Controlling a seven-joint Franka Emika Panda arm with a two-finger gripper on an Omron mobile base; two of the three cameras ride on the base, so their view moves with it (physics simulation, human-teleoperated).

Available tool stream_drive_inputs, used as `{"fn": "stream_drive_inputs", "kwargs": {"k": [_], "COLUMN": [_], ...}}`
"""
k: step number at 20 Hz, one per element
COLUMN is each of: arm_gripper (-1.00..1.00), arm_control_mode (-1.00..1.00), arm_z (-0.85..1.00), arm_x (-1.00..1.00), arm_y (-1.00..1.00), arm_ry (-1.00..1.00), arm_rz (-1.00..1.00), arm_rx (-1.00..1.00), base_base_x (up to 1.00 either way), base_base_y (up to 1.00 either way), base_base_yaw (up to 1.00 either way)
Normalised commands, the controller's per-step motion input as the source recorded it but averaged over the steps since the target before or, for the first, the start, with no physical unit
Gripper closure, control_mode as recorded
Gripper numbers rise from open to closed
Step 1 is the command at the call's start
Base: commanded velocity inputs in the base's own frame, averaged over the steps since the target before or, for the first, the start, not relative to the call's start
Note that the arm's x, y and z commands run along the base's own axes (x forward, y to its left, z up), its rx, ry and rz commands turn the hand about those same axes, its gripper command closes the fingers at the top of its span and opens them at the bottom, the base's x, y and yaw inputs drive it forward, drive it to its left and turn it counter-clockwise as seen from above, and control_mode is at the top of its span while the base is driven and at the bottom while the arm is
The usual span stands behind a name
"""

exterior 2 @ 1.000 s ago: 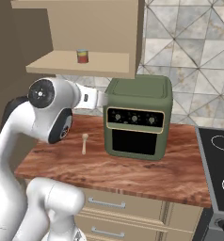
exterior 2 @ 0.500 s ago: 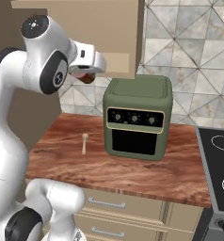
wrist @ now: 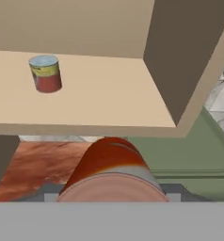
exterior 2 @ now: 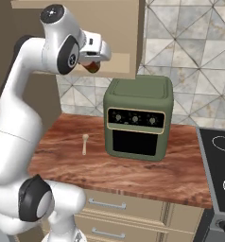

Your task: Restock the canned food cabinet by taking the new fresh canned food from the counter and placing it in the cabinet. Then, take the old canned food from the cabinet and place it on the counter.

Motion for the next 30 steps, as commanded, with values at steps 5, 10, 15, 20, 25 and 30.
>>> {"fn": "stream_drive_inputs", "kwargs": {"k": [5,10,15,20,25,30], "arm_gripper": [1.0,1.0,1.0,1.0,-1.0,-1.0], "arm_control_mode": [-1.0,-1.0,-1.0,-1.0,-1.0,-1.0], "arm_z": [-0.14,-0.26,-0.19,-0.24,-0.3,-0.24], "arm_x": [0.93,0.91,0.81,0.54,0.38,0.06], "arm_y": [0.09,0.0,0.0,0.0,0.0,0.0], "arm_ry": [0.0,0.0,0.0,0.0,0.02,0.05], "arm_rz": [0.0,0.0,0.0,0.0,0.0,0.0], "arm_rx": [-0.02,-0.02,0.0,0.0,0.0,-0.01], "base_base_x": [0.0,0.0,0.0,0.0,0.0,0.0], "base_base_y": [0.0,0.0,0.0,0.0,0.0,0.0], "base_base_yaw": [0.0,0.0,0.0,0.0,0.0,0.0]}}
